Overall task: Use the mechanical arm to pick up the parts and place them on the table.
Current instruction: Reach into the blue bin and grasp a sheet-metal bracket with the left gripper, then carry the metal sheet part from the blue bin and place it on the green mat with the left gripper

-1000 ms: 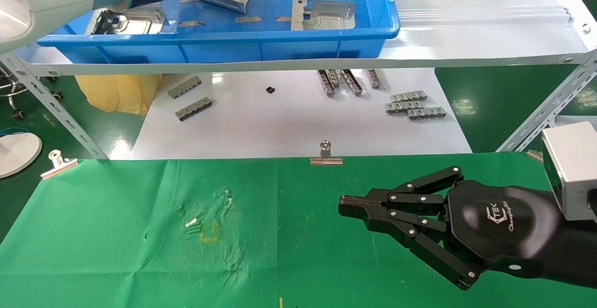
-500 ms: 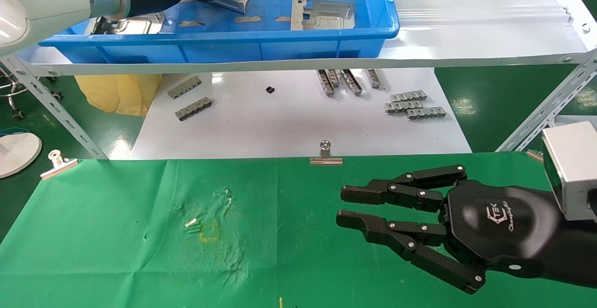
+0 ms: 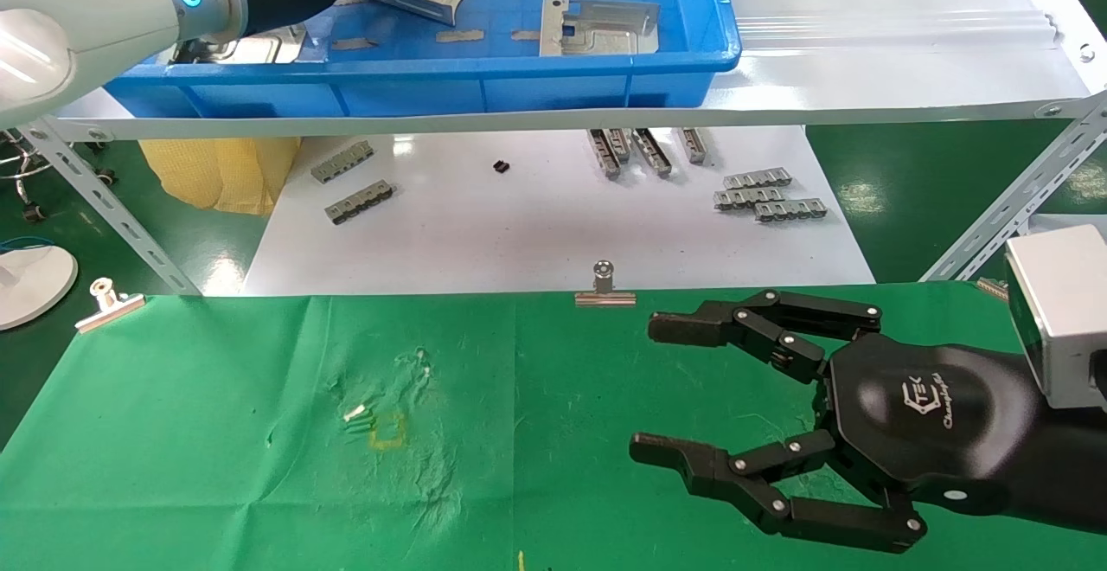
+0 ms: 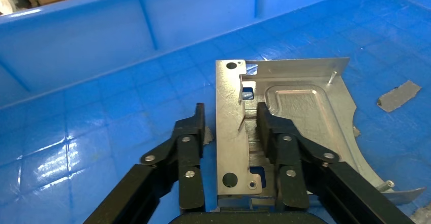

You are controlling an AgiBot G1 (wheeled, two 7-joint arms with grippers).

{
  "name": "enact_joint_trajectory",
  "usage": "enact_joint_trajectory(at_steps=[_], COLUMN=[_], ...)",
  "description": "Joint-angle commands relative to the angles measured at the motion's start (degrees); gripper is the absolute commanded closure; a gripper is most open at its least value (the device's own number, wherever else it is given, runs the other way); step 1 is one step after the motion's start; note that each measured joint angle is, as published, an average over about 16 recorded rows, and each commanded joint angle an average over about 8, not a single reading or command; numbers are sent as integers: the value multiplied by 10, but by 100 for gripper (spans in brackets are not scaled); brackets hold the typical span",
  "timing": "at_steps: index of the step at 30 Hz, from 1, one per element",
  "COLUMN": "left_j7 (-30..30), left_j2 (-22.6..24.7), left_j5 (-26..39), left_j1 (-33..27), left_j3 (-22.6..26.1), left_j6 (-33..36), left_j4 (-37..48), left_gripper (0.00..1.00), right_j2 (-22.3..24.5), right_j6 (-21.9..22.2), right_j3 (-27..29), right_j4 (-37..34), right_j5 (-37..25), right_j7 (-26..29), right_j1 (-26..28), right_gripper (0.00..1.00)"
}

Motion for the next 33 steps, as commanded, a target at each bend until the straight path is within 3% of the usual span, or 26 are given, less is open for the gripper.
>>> enact_joint_trajectory(at_steps=[1, 10, 15, 33], left_j7=[4, 19, 41, 186], left_j2=[0, -6, -26, -175], left_j5=[-2, -17, -32, -89], left_j1=[3, -2, -9, 4], left_j3=[-1, -9, -19, -49], left_j6=[-4, -5, 30, 411], left_j4=[-3, -5, -13, -54], left_gripper=[100, 100, 100, 100], right_j2=[0, 0, 0, 0], right_j6=[0, 0, 0, 0], right_j3=[0, 0, 0, 0], right_j4=[0, 0, 0, 0], right_j5=[0, 0, 0, 0], right_j7=[0, 0, 0, 0], right_j1=[0, 0, 0, 0], right_gripper=[0, 0, 0, 0])
